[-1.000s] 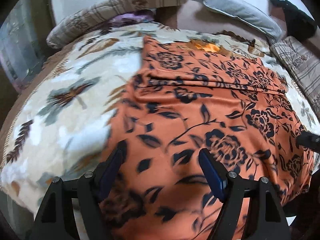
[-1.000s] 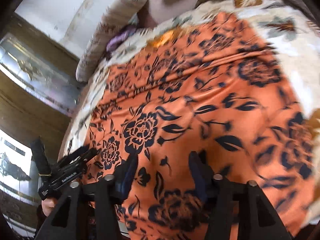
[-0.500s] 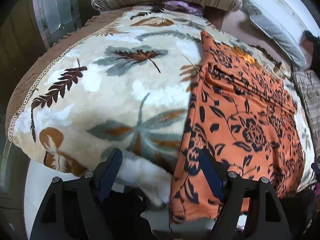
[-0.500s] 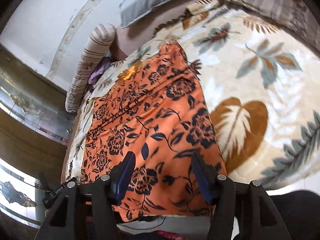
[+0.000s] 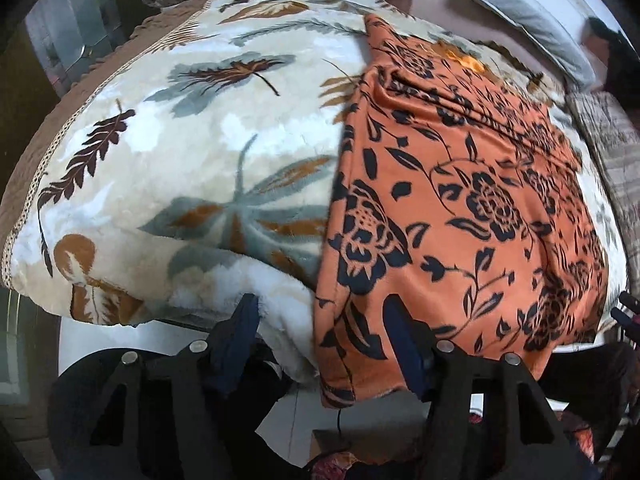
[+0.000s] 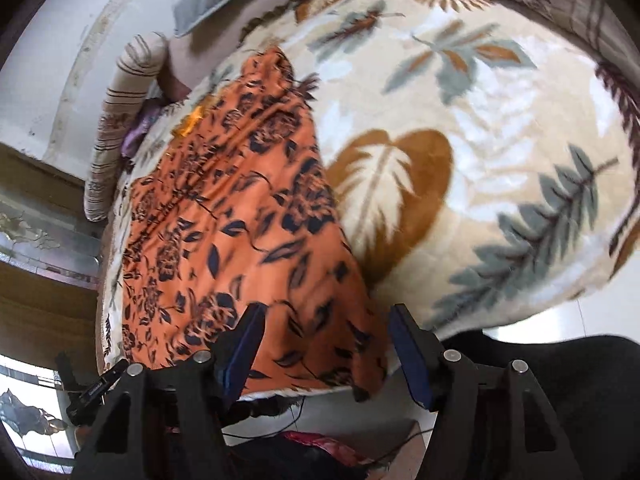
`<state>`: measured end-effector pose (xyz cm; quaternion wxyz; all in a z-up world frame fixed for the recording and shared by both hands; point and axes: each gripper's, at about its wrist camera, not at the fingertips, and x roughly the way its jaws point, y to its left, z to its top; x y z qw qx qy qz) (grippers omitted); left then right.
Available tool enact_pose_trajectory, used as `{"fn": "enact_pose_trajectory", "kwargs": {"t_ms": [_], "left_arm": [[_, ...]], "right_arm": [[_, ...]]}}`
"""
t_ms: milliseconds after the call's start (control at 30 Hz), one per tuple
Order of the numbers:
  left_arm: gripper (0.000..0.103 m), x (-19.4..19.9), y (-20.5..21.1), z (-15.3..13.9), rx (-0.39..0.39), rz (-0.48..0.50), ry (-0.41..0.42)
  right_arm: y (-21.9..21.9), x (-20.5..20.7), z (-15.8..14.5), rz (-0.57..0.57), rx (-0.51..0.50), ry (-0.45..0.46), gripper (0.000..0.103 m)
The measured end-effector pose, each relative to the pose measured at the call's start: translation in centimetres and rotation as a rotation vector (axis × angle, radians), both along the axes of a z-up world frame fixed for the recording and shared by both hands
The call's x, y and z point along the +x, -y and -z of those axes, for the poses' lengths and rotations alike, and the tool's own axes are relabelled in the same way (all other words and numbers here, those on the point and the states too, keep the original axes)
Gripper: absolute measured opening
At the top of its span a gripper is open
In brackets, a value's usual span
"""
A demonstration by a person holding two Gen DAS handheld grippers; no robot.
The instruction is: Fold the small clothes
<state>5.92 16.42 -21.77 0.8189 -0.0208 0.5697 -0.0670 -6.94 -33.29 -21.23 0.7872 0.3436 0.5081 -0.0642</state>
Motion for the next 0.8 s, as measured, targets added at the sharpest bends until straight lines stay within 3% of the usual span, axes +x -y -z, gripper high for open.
{"fn": "enact_pose_trajectory", "kwargs": {"t_ms": [233,333,400,467,500,533,600,667,800], "left_arm": [[0.067,-0.9,-0.7,0.3,-0.089,0.022,-0.047],[0.067,-1.2,-0.5,0.8,-0.107,0.036,-0.069],[0.067,-1.3,-0.3,1.3,-0.102,0.048,-0.074],[0.067,-1.4,-0.1,1.8,-0.079,0.053,-0.069],[0.057,-1.5,-0.2,1.8,-0.073,0.052,-0.063],[0.036,-1.4,-0.1,1.7,-0.066,0.054,-0.053],[0.020,-1.4,0.0,1.4,-0.048,0.079,-0.037],[0.016,-1.5,0.1,1.2,-0.036,0.104,-0.035],[0.016,-1.4,-0.1,1.2,-0.040,0.129,-0.044]], "right_arm": [[-0.9,0.1,3.6,-0.036,0.010,-0.108,0.069],[-1.9,0.5,4.9,-0.061,0.055,-0.117,0.069],[-2.8,0.8,5.1,-0.087,0.025,-0.111,0.068],[-3.8,1.1,4.9,-0.133,-0.053,-0.136,0.053],[-4.1,1.1,4.8,-0.148,-0.078,-0.152,0.037],[-4.3,1.0,4.5,-0.171,-0.095,-0.163,0.027],[-4.4,0.8,3.8,-0.195,-0.096,-0.155,0.011],[-4.6,0.4,2.4,-0.218,-0.109,-0.134,0.010],[-4.7,0.3,-0.4,-0.246,-0.030,-0.056,0.009]]}}
